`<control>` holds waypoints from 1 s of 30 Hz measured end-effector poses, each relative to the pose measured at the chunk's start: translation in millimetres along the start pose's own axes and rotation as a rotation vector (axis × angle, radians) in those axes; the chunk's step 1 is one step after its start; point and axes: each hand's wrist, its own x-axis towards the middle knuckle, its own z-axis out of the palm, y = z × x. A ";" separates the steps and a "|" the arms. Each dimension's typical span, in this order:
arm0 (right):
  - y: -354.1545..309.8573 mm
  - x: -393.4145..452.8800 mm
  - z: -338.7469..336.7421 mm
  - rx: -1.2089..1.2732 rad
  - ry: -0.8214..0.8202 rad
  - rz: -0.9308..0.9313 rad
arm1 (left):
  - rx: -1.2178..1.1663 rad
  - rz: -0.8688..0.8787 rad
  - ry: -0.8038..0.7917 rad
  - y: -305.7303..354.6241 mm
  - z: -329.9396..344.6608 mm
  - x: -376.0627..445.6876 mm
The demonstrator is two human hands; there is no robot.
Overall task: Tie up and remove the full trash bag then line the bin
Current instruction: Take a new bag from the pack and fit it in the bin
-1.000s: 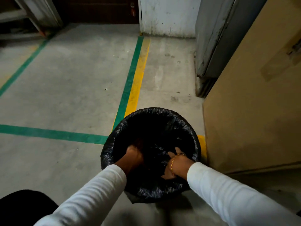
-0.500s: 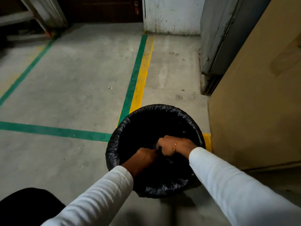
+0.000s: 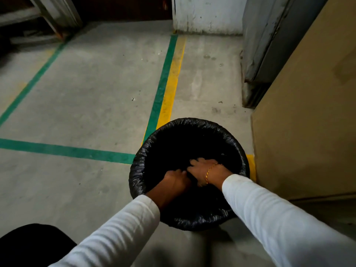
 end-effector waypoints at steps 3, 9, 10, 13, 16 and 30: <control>3.3 -0.9 -7.3 0.098 0.183 -0.010 | 0.019 0.006 0.050 -4.8 2.4 8.0; -0.3 5.4 4.7 0.088 -0.172 -0.082 | -0.125 0.090 0.163 -20.2 23.2 -10.8; 0.7 6.0 11.1 0.029 -0.224 -0.074 | -0.063 0.105 0.106 -16.5 23.7 -10.3; 6.7 7.0 27.5 -0.139 -0.194 -0.015 | -0.063 0.019 0.047 -6.5 14.2 -13.9; 2.4 4.2 30.3 -0.261 -0.231 -0.006 | -0.142 0.023 0.232 -10.0 16.4 -19.2; 14.1 15.1 -34.3 0.563 0.112 -0.004 | -0.234 0.233 0.122 -6.2 3.0 -34.7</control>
